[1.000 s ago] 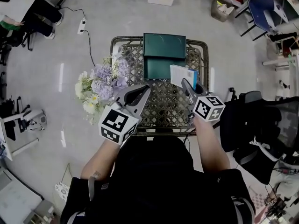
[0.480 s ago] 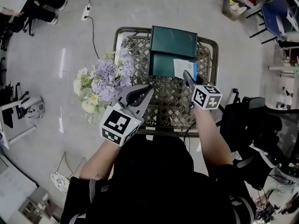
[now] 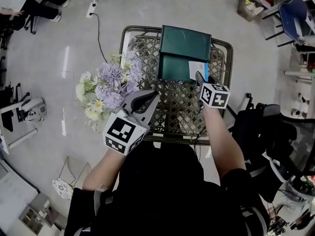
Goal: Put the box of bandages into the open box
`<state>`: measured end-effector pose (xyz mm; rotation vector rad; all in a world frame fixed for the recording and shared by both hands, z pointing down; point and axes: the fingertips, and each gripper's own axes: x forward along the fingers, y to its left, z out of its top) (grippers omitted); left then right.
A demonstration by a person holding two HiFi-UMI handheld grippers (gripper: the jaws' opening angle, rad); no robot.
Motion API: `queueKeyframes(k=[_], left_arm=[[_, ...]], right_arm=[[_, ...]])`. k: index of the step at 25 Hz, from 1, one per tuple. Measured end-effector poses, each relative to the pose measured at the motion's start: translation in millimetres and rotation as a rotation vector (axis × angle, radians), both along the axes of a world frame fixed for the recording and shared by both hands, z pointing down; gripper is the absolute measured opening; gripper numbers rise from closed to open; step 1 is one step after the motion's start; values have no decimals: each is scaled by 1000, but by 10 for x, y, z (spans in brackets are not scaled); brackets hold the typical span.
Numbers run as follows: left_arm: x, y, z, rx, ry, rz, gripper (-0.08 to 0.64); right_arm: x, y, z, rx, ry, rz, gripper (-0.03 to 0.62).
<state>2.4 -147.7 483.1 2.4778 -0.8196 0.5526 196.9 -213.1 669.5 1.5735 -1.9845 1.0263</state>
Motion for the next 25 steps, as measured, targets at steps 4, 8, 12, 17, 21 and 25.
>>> queueKeyframes(k=[4, 8, 12, 17, 21, 25], left_arm=[[28, 0, 16, -7, 3, 6, 14], [56, -3, 16, -14, 9, 8, 14], [94, 16, 12, -11, 13, 17, 14], [76, 60, 21, -16, 15, 15, 14], [36, 82, 20, -20, 9, 6, 14], [-40, 116, 39, -25, 0, -14, 14]], right_arm=[[-43, 26, 21, -5, -15, -15, 103], [-125, 89, -7, -8, -46, -36, 124], [-154, 134, -63, 4, -41, -48, 124], [-410, 212, -121, 13, -66, -112, 138], [-518, 192, -94, 4, -85, -119, 144], [-577, 88, -53, -3, -99, -102, 161]])
